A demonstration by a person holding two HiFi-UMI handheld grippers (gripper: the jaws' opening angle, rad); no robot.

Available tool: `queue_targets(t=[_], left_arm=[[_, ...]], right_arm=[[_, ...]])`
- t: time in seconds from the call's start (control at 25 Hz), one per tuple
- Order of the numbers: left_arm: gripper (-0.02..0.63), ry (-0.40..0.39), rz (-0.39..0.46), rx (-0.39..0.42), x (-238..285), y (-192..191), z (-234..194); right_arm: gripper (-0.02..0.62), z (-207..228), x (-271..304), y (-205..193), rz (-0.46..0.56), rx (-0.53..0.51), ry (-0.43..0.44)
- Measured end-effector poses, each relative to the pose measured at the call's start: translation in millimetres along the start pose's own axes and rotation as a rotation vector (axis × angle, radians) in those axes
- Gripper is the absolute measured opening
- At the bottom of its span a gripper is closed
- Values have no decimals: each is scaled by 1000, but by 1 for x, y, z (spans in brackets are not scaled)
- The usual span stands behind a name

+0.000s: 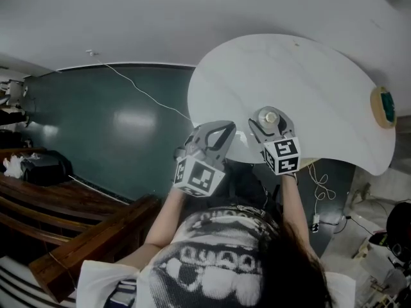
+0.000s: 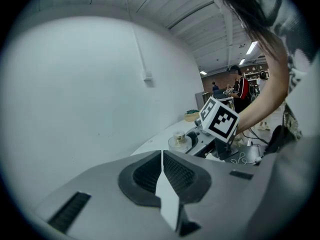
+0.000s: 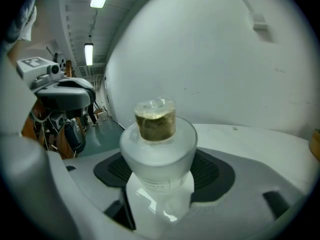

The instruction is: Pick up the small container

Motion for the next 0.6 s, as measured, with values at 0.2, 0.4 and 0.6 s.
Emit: queue_targets(t=[0.2,0.4,0.6], left_arm=[[11,-19,11,2,14,13,14],[11,-48,34,19,30,30,28],[11,-73,52,39,50,45,40]], right_arm=[[334,11,-36,5,25,7,-13],[334,23,-71,2,40,26,-38],[334,41,-98,-7,50,54,-65]])
Point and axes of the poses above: the fingertips, and each gripper's own axes: x forward along the fingers, z to its right, y out of its top, the point moved 8 cm from there along -x, backward along the fingers, and after that the axes turned 8 degrees about x, right-handed, at the moved point
